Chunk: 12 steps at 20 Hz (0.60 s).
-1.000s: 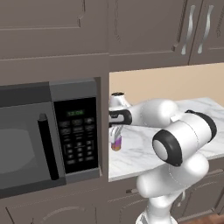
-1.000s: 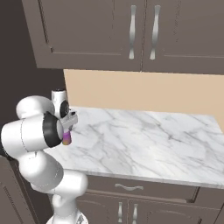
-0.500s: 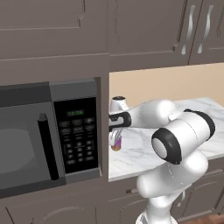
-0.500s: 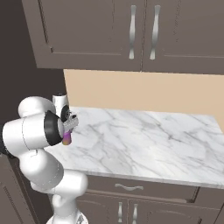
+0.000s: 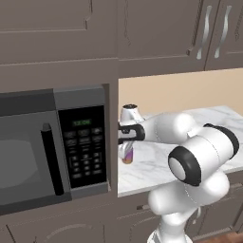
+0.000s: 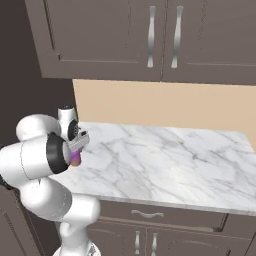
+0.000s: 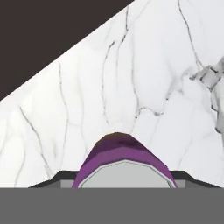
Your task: Four empty soda cans are scattered around the kitchen. Gather all the cans and cluster them next to the stove for recycling.
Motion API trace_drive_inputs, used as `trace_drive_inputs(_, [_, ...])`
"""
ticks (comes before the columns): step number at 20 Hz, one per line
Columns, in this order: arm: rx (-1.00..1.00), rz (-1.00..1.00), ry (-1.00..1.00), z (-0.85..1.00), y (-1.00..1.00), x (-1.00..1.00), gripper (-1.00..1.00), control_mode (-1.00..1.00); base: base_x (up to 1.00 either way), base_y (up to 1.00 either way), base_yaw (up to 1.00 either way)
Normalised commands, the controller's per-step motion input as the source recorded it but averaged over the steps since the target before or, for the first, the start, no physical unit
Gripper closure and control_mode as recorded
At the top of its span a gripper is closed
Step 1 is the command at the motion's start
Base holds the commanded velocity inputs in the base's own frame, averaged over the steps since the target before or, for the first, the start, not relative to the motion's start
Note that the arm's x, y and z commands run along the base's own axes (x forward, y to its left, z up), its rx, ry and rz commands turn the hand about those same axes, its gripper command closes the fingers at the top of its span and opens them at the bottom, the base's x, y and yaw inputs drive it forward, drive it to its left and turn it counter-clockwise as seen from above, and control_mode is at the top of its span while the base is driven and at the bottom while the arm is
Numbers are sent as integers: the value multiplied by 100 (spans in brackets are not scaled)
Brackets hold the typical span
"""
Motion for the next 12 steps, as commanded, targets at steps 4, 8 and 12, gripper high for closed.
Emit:
trace_drive_inputs(4, [-3, -20, -2, 32, -14, -33, 100, -100, 0, 0, 0])
trace_drive_inputs(8, [0, -32, 4, 29, -25, -5, 100, -100, 0, 0, 0])
trace_drive_inputs(12, [1, -35, 0, 30, -27, -5, 100, -100, 0, 0, 0])
